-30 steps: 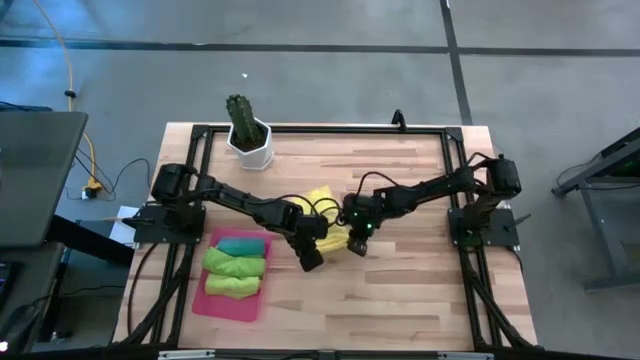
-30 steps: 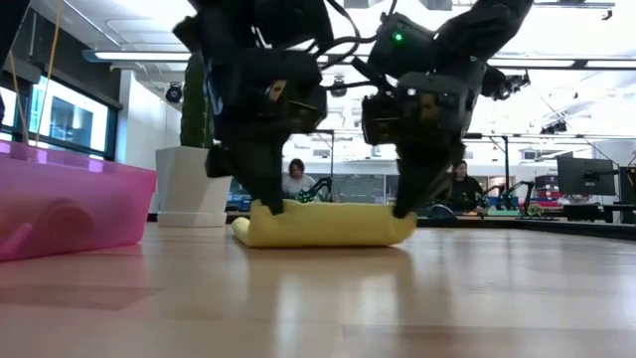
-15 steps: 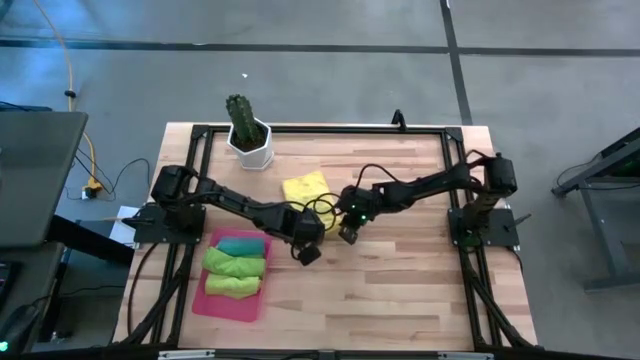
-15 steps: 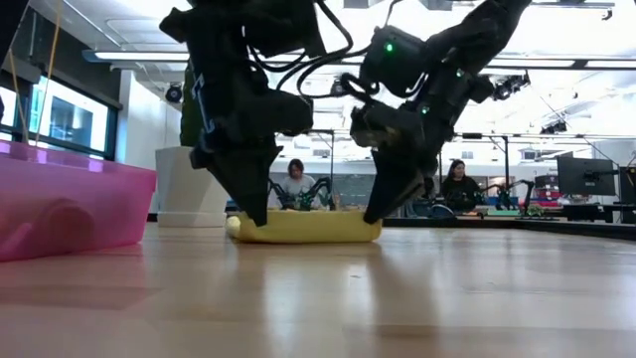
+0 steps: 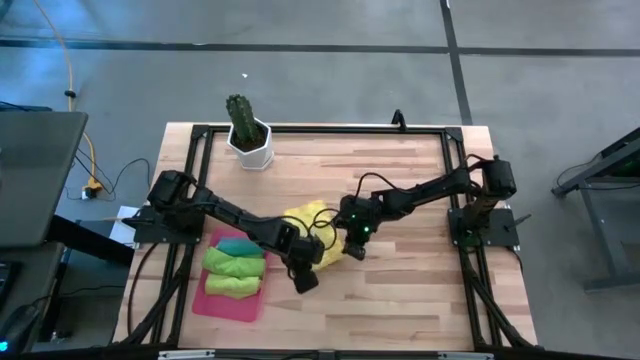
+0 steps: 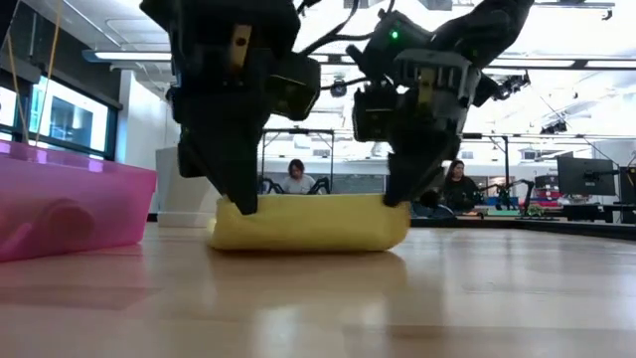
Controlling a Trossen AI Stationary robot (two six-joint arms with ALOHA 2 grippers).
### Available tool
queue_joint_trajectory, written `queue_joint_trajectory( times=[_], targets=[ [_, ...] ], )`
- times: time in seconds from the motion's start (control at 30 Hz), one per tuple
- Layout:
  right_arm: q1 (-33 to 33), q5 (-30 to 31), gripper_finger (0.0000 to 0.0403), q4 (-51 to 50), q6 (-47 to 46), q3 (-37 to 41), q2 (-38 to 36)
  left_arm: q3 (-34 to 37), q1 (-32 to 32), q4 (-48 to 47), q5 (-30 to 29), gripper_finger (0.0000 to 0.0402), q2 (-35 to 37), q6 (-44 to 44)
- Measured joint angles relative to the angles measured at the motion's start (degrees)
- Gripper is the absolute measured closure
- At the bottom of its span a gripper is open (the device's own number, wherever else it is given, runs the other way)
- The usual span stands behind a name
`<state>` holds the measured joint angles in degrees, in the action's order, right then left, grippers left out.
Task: Roll microfiber towels into tight, uniform cylinder then place into a basket
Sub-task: Roll the yellow towel
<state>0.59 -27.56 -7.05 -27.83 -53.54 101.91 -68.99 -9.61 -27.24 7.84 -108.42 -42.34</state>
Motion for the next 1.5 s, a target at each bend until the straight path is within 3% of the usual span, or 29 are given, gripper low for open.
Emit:
queue_joint_trajectory(
  times=[0.27, 0.5, 0.9, 1.17, 1.27, 1.5],
  targets=[
    [0.16, 15.77, 0.0402, 4.94, 1.11, 0.02, 0.79, 0.00, -0.52, -6.98, -8.65, 0.0399, 0.00, -9.36],
    [0.16, 14.07, 0.0402, 7.18, 0.29, -0.07, 5.07, 0.02, -0.58, -10.14, -12.27, 0.0399, 0.00, -13.86],
    [5.33, 11.80, 0.0402, -2.54, 1.12, 0.00, 0.47, 0.07, -3.66, 0.29, -8.10, 0.0399, 0.33, -9.54],
    [12.78, 10.67, 0.0402, -0.12, -2.17, 0.04, 0.44, 0.04, -5.29, 3.07, -5.71, 0.0399, 0.02, -7.99],
    [13.47, 12.14, 0.0402, 1.67, -2.24, 0.04, 0.44, 0.04, -5.48, 2.46, -5.96, 0.0399, 0.02, -10.79],
    [11.62, 22.17, 0.0402, 4.32, -4.29, 0.04, 0.46, 0.00, -5.37, -4.12, -9.34, 0.0399, -0.66, -16.24]
  ],
)
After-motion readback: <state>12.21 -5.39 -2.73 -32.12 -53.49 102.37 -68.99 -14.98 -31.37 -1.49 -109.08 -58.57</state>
